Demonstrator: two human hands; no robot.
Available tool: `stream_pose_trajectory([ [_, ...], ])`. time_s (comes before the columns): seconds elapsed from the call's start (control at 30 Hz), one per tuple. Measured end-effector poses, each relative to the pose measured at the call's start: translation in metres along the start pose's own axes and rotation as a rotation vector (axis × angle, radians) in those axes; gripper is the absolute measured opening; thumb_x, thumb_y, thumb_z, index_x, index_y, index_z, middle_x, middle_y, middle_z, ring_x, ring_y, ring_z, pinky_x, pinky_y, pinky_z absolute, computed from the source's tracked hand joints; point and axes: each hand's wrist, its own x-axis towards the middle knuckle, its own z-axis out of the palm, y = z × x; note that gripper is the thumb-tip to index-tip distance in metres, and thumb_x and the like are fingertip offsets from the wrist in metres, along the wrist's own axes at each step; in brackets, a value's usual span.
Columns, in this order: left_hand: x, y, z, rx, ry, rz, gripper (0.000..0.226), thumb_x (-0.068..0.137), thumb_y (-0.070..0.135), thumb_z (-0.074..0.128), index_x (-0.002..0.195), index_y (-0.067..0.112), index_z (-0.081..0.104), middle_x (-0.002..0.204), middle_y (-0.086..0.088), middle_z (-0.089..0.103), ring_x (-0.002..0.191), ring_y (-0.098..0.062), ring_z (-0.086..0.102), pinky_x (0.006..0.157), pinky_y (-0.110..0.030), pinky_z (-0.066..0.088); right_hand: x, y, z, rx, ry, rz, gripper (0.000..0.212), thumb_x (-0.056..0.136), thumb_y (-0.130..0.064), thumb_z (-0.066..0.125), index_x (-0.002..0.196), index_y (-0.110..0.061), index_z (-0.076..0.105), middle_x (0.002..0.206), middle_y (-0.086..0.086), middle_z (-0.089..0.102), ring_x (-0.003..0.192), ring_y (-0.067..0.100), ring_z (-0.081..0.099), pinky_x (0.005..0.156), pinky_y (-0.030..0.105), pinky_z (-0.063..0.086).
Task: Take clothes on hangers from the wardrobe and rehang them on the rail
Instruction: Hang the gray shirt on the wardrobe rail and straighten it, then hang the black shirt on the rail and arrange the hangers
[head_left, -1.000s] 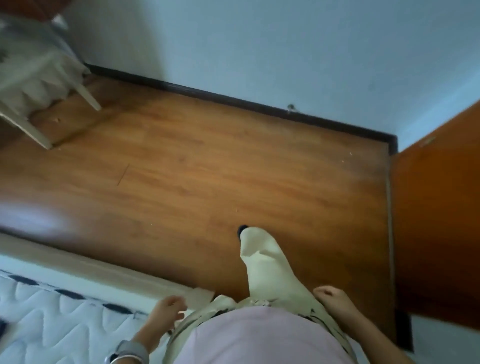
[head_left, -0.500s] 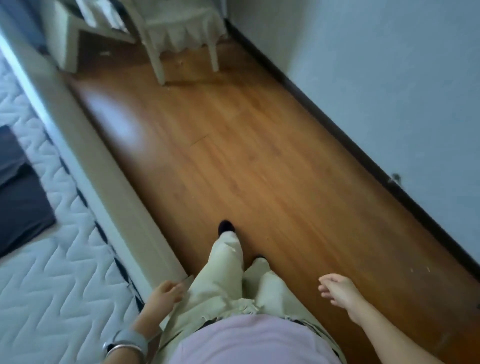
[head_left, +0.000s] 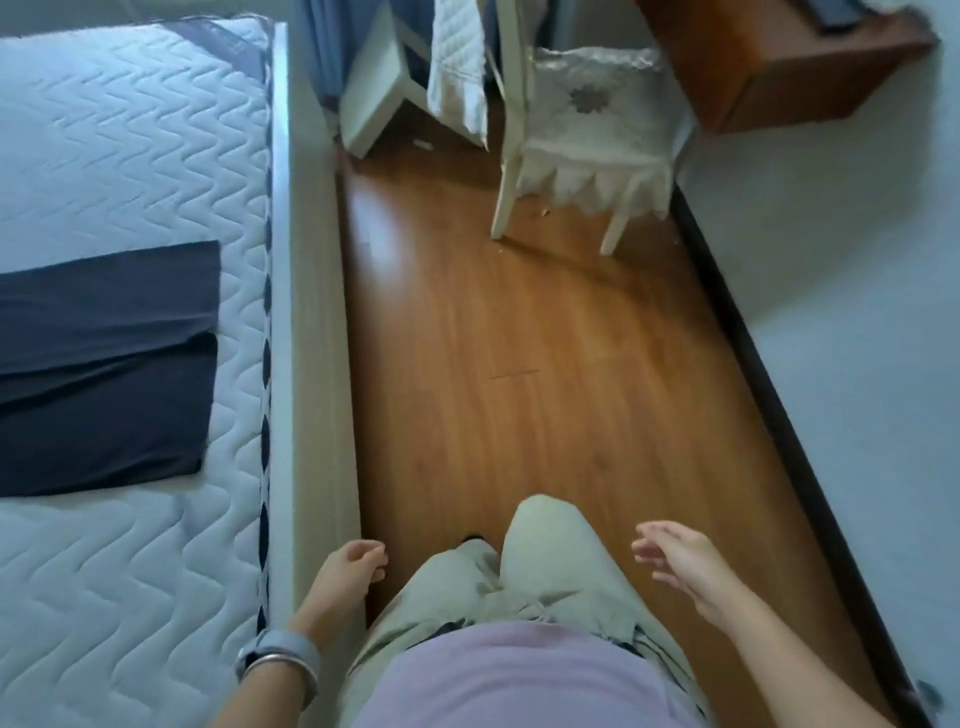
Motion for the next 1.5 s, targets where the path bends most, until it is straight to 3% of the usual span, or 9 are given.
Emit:
stream_pose_trajectory([
  [0.07, 0.015, 0.026, 0.001, -0.062, 0.002, -0.010, 0.017, 0.095, 0.021, 0.044, 0.106, 0.014, 0.056, 0.101, -0.005, 0.062, 0.088, -0.016, 0.057, 0.071, -0.026, 0.042, 0.022, -0.041, -0.003, -0.032, -0.007, -0.037, 0.015, 0.094, -0.018, 0.048, 0.087, -0.018, 0.061, 0.088, 0.004, 0.065, 0.086, 0.019, 0.060, 0.086, 0.035, 0.046],
  [0.37, 0.083, 0.101, 0.023, -0.353, 0.171, -0.333, 0.024, 0.092, 0.016, 0.047, 0.107, 0.001, 0.060, 0.091, -0.011, 0.063, 0.078, -0.025, 0.056, 0.065, -0.029, 0.040, 0.165, -0.195, -0.036, -0.506, -0.157, -0.020, 0.019, 0.090, -0.011, 0.050, 0.092, -0.003, 0.067, 0.088, 0.008, 0.063, 0.085, 0.021, 0.056, 0.063, 0.026, 0.040],
  [0.5, 0.086, 0.165, 0.037, -0.468, 0.237, -0.312, 0.018, 0.092, 0.015, 0.048, 0.099, 0.006, 0.062, 0.088, -0.010, 0.063, 0.078, -0.023, 0.055, 0.068, -0.030, 0.043, 0.208, -0.295, -0.041, -0.597, -0.174, -0.105, 0.016, 0.091, -0.012, 0.048, 0.087, -0.005, 0.062, 0.072, 0.006, 0.061, 0.064, 0.019, 0.053, 0.056, 0.027, 0.038],
  [0.63, 0.086, 0.209, 0.034, -0.509, 0.327, -0.273, 0.014, 0.093, 0.024, 0.049, 0.100, 0.018, 0.060, 0.097, 0.000, 0.063, 0.084, -0.014, 0.060, 0.066, -0.024, 0.045, 0.240, -0.387, -0.015, -0.757, -0.198, -0.242, 0.017, 0.091, -0.016, 0.049, 0.080, -0.013, 0.062, 0.072, 0.003, 0.063, 0.069, 0.020, 0.057, 0.061, 0.027, 0.041],
  [0.73, 0.088, 0.209, 0.028, -0.624, 0.372, -0.364, 0.020, 0.092, 0.022, 0.049, 0.106, 0.014, 0.061, 0.103, -0.005, 0.064, 0.084, -0.016, 0.059, 0.075, -0.029, 0.045, 0.259, -0.444, 0.027, -0.885, -0.247, -0.349, 0.016, 0.092, -0.020, 0.048, 0.087, -0.016, 0.063, 0.077, 0.000, 0.065, 0.080, 0.020, 0.061, 0.066, 0.028, 0.044],
  [0.93, 0.110, 0.198, 0.004, -0.670, 0.341, -0.531, 0.013, 0.091, 0.017, 0.051, 0.095, 0.012, 0.062, 0.098, -0.004, 0.063, 0.078, -0.011, 0.054, 0.059, -0.015, 0.038, 0.268, -0.521, 0.135, -1.054, -0.395, -0.490, 0.014, 0.091, -0.018, 0.049, 0.089, -0.018, 0.063, 0.079, 0.000, 0.066, 0.079, 0.019, 0.062, 0.065, 0.026, 0.045],
  [1.17, 0.168, 0.218, -0.098, -0.872, 0.422, -0.486, 0.019, 0.092, 0.019, 0.049, 0.077, 0.018, 0.061, 0.082, -0.002, 0.059, 0.074, -0.014, 0.053, 0.072, -0.027, 0.045, 0.268, -0.576, 0.249, -1.350, -0.484, -0.493, 0.014, 0.088, -0.015, 0.053, 0.082, -0.018, 0.065, 0.075, 0.001, 0.069, 0.081, 0.021, 0.063, 0.071, 0.026, 0.044],
  [1.37, 0.195, 0.251, -0.187, -0.965, 0.611, -0.375, 0.013, 0.094, 0.021, 0.045, 0.101, 0.018, 0.057, 0.101, -0.003, 0.062, 0.098, -0.020, 0.059, 0.069, -0.022, 0.041, 0.259, -0.645, 0.343, -1.444, -0.505, -0.556, 0.017, 0.087, -0.015, 0.054, 0.076, -0.022, 0.065, 0.074, -0.001, 0.071, 0.079, 0.021, 0.065, 0.079, 0.033, 0.049],
  [1.5, 0.207, 0.258, -0.204, -1.107, 0.665, -0.482, 0.013, 0.094, 0.015, 0.045, 0.097, 0.014, 0.058, 0.105, -0.010, 0.063, 0.093, -0.021, 0.058, 0.066, -0.023, 0.038, 0.268, -0.681, 0.412, -1.539, -0.539, -0.567, 0.017, 0.085, -0.011, 0.053, 0.076, -0.017, 0.067, 0.055, -0.002, 0.068, 0.061, 0.019, 0.064, 0.060, 0.029, 0.047],
])
